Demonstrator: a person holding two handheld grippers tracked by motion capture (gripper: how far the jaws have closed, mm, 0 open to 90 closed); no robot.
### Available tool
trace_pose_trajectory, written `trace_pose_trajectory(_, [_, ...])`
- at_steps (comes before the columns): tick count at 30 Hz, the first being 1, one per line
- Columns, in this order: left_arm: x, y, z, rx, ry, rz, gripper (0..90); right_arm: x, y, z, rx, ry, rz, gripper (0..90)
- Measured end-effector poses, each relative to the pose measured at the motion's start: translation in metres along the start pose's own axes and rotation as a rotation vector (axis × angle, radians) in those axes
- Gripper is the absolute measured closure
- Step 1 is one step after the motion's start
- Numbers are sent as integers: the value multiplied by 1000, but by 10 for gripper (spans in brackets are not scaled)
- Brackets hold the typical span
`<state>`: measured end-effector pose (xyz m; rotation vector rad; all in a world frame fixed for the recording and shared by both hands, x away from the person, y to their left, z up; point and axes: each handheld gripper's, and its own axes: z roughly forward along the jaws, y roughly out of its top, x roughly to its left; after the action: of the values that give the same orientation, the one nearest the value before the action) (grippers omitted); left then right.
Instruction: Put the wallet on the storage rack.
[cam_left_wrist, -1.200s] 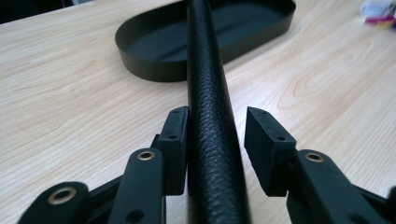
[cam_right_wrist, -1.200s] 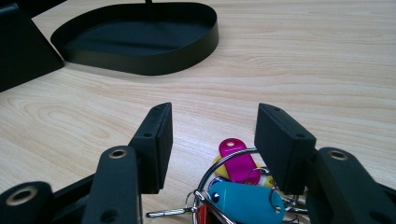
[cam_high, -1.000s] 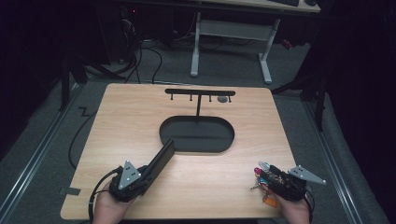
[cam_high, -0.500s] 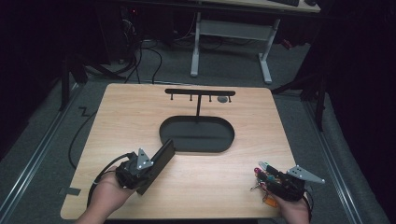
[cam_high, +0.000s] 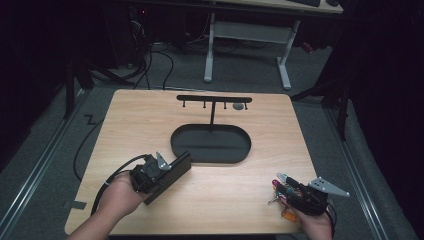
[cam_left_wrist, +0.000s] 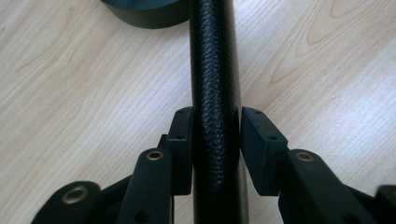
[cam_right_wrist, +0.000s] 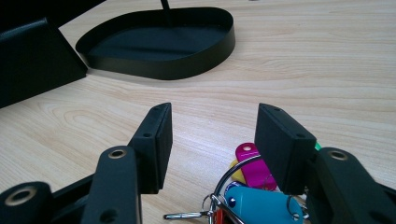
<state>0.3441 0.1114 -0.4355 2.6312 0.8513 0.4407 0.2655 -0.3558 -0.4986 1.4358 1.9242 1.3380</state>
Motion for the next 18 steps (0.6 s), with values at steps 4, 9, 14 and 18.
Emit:
trace_pose_trajectory(4, [3, 1, 0, 15, -20, 1, 670, 0, 0, 0, 1, 1, 2, 472])
trace_pose_trajectory(9, [5, 3, -1, 25, -52, 19, 706, -3, -1, 1, 3, -5, 17, 472])
trace_pose_trajectory(14, [8, 2, -1, 18, -64, 28, 723, -4, -2, 1, 7, -16, 18, 472])
trace_pose_trajectory(18, [5, -1, -1, -6, -40, 60, 743, -4, -4, 0, 14, -24, 14, 472])
